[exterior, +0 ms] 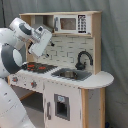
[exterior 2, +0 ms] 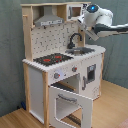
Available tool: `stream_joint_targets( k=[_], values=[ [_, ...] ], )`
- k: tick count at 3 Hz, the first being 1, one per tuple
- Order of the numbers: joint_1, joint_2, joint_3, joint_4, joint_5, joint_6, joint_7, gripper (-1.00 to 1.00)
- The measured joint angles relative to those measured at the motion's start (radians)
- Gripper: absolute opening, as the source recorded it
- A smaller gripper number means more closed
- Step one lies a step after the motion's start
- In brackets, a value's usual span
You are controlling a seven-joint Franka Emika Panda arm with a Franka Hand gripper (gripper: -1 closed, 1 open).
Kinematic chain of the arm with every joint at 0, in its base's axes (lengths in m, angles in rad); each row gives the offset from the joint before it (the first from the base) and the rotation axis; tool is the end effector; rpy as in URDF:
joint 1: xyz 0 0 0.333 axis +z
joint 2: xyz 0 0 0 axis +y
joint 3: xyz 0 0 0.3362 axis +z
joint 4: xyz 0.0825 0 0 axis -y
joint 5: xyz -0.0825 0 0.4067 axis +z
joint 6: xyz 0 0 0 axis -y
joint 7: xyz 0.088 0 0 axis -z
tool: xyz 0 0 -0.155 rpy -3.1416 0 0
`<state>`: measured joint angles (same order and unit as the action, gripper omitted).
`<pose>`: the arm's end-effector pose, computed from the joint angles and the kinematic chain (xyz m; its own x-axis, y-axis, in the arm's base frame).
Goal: Play with the kitchen
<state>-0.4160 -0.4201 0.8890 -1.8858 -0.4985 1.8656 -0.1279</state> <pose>0.4594 0.2525 0.6351 0.7512 0.6567 0.0664 0.3998 -0.5328 0.7458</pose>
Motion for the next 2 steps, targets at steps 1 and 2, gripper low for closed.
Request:
stream_joint_targets(
  k=[1,2],
  values=[
    [0.000,0.030,-0.010,0.000,0.033,-0.038,-0.084,1.00],
    [0.000,0.059,-0.023,0.000,0.071,-0.088,-0.186,1.00]
  ],
)
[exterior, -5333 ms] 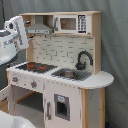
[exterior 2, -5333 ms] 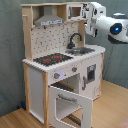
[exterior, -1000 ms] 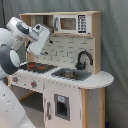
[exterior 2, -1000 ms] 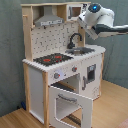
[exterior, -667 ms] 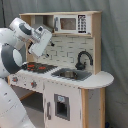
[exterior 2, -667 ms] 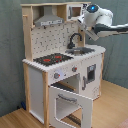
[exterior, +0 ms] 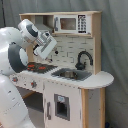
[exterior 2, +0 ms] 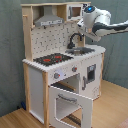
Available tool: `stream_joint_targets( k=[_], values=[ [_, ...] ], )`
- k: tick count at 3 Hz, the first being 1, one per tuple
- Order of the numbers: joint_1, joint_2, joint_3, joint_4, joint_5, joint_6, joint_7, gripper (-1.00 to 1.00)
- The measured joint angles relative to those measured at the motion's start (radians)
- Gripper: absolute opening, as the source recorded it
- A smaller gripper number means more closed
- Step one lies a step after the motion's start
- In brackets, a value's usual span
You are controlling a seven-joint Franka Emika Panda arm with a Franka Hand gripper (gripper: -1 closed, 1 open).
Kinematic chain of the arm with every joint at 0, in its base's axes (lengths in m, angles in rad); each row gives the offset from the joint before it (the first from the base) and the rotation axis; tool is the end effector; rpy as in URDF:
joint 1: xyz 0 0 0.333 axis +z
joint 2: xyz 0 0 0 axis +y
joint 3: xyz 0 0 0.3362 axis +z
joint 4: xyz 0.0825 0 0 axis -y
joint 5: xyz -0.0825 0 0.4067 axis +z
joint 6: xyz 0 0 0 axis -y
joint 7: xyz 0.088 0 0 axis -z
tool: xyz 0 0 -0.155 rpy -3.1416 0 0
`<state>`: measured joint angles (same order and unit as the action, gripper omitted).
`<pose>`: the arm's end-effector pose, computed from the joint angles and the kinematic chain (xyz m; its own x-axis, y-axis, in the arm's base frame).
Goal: Play with the kitchen
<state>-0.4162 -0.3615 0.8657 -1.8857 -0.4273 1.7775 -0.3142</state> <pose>0.4683 0.2277 0.6061 0.7134 0.6910 -0.1167 0.5869 -0.4981 0.6383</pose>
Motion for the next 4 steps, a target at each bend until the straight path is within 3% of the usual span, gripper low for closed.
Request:
stream_joint_targets(
  k=[2,3,4],
  values=[
    [-0.001,0.052,-0.011,0.002,0.046,-0.104,-0.183,1.00],
    [-0.001,0.104,-0.011,0.015,0.047,-0.141,-0.265,1.00],
    [-0.001,0.193,-0.005,0.055,0.038,-0.141,-0.325,1.00]
  ],
)
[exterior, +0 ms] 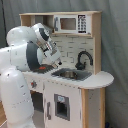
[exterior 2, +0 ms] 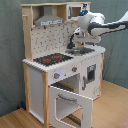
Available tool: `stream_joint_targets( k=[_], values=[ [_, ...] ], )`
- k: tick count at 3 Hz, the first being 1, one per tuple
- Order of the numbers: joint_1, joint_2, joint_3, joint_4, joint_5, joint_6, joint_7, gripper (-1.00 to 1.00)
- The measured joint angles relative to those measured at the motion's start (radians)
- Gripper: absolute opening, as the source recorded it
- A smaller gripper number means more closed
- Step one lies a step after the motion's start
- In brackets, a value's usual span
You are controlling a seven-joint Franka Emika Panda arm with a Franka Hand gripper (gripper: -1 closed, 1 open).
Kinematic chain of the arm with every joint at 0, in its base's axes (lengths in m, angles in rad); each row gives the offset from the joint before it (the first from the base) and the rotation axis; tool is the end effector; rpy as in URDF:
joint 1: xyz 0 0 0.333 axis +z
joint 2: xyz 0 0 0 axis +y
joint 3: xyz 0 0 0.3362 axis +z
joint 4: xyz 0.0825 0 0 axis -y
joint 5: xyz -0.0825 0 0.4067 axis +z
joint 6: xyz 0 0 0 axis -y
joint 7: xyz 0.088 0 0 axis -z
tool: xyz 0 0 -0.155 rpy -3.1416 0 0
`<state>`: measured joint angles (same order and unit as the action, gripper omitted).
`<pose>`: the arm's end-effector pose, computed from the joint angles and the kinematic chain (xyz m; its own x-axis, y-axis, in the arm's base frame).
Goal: Play with the kitchen
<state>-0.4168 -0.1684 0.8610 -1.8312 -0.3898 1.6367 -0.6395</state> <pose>0.4977 0.2005 0.5517 0.4688 0.8040 -0.3659 0.8717 -0.3540 0.3389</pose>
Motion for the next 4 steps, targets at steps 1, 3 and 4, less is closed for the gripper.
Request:
stream_joint_targets(
  k=[1,3,4],
  values=[
    [0.000,0.086,0.002,0.061,-0.022,-0.001,-0.040,1.00],
    [0.003,0.266,0.024,0.120,-0.065,0.052,-0.059,1.00],
    [0.024,0.347,0.029,0.152,-0.096,0.085,-0.056,1.00]
  ],
)
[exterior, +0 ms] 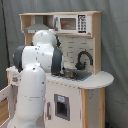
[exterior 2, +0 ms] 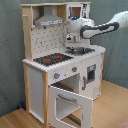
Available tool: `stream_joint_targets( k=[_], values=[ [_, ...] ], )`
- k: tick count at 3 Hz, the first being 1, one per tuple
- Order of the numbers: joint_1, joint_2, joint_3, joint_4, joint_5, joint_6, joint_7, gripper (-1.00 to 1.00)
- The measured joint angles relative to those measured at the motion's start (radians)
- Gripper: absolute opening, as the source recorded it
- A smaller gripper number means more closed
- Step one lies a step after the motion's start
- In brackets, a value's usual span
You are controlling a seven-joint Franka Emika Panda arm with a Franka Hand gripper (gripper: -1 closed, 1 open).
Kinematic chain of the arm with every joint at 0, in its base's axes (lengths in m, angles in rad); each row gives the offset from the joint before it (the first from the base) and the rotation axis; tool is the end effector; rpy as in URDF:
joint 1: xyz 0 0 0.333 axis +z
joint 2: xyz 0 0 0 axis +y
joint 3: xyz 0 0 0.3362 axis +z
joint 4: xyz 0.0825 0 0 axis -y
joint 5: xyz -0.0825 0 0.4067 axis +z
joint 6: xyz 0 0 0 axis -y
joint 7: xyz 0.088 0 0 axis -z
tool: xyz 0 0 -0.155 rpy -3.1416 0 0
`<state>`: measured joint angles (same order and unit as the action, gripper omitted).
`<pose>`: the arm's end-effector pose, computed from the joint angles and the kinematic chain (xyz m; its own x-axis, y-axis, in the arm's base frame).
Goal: Play with the kitchen
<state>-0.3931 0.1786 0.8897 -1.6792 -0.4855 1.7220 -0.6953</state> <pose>0.5847 0.2109 0.4932 0.3039 0.9138 -0.2696 0.9455 -0.2544 0.2033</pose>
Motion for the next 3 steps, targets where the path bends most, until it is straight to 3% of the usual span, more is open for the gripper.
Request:
stream_joint_targets(
  k=[2,3],
  values=[
    [0.056,0.153,0.000,0.095,-0.090,0.000,0.031,1.00],
    [0.066,0.179,-0.001,0.097,-0.102,-0.004,0.051,1.00]
  ],
)
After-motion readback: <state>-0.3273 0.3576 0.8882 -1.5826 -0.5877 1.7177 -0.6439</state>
